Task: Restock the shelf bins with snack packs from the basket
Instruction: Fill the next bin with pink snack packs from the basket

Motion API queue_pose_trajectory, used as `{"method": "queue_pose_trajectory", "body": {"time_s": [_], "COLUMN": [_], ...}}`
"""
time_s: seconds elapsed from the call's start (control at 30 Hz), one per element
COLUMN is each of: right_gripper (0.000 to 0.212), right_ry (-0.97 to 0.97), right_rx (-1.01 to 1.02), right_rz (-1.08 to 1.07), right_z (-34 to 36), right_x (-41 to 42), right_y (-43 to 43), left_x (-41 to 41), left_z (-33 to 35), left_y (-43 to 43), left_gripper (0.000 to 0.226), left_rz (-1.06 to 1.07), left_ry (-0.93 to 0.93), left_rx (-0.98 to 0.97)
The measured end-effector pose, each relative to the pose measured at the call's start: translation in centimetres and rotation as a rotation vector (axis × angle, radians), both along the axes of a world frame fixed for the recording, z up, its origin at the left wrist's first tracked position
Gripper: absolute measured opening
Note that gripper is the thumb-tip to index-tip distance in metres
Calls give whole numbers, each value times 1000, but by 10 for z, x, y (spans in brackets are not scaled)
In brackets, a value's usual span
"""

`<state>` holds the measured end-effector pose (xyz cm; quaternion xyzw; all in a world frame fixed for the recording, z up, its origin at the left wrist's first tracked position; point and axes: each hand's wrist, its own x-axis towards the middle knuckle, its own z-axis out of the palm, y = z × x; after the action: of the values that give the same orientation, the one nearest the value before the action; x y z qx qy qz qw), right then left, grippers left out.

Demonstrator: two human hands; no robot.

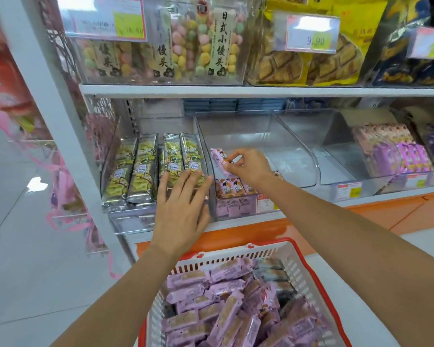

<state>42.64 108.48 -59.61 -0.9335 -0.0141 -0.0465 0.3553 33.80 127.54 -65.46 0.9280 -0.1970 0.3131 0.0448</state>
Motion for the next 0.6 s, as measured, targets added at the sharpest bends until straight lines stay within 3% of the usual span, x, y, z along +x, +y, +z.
{"method": "queue_pose_trajectory", "body": {"time_s": [0.17, 0.6], "right_gripper": [9, 20], "right_ry": [3, 176], "right_rx": [-49, -153], "right_rz": [29, 155], "right_z": [-21, -34], "right_x": [32, 75], "right_y": [14, 35], "left_x": [3, 10], "left_z": [-5, -14], "left_y": [5, 6], "left_gripper": [54, 59], "left_rz": [-6, 47], "left_ry": [-58, -100], "left_rx": [43, 107]}}
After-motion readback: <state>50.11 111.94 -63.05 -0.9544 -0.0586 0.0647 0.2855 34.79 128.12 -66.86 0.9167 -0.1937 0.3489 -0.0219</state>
